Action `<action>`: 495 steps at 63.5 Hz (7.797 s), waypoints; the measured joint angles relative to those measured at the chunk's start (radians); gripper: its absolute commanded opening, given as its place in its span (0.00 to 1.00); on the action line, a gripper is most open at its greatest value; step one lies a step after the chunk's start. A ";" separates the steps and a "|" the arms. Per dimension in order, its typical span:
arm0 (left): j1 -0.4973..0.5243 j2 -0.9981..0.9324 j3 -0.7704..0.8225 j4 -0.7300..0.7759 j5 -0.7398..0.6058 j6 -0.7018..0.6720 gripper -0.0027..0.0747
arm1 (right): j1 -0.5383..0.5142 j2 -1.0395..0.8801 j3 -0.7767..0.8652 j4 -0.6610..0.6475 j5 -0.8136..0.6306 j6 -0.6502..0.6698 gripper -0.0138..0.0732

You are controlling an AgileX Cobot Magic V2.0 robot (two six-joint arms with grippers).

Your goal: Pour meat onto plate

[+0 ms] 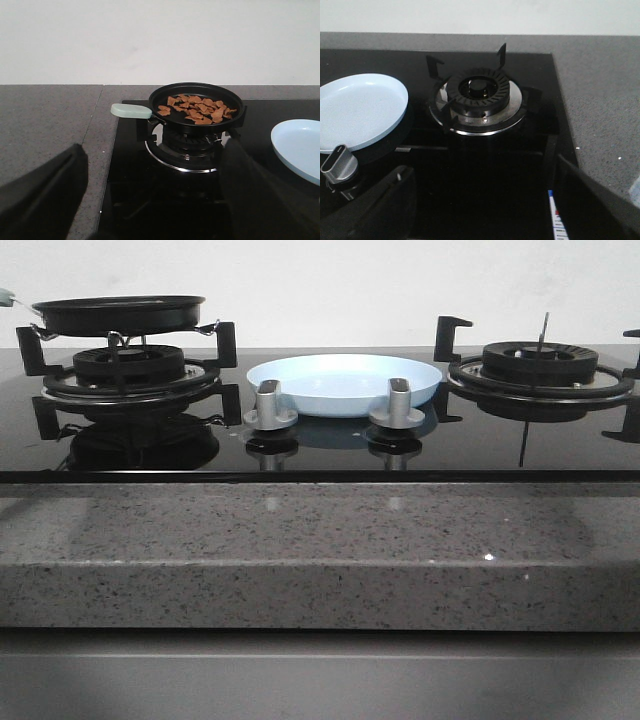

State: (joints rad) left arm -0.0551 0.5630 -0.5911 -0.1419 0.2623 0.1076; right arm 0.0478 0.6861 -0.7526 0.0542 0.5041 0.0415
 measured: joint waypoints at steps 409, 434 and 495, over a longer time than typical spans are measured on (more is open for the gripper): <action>0.316 0.882 -0.566 -0.860 0.523 0.264 0.67 | 0.292 0.823 -0.490 0.278 0.182 -0.053 0.09; 0.355 1.112 -0.737 -1.016 0.578 0.326 0.67 | 0.292 0.823 -0.490 0.278 0.182 -0.053 0.09; 0.355 1.200 -0.756 -1.101 0.483 0.334 0.67 | 0.292 0.823 -0.490 0.278 0.184 -0.053 0.09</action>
State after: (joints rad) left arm 0.2994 1.7629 -1.3472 -1.2429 0.7453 0.4416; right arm 0.3395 1.5096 -1.2429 0.3318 0.6879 -0.0119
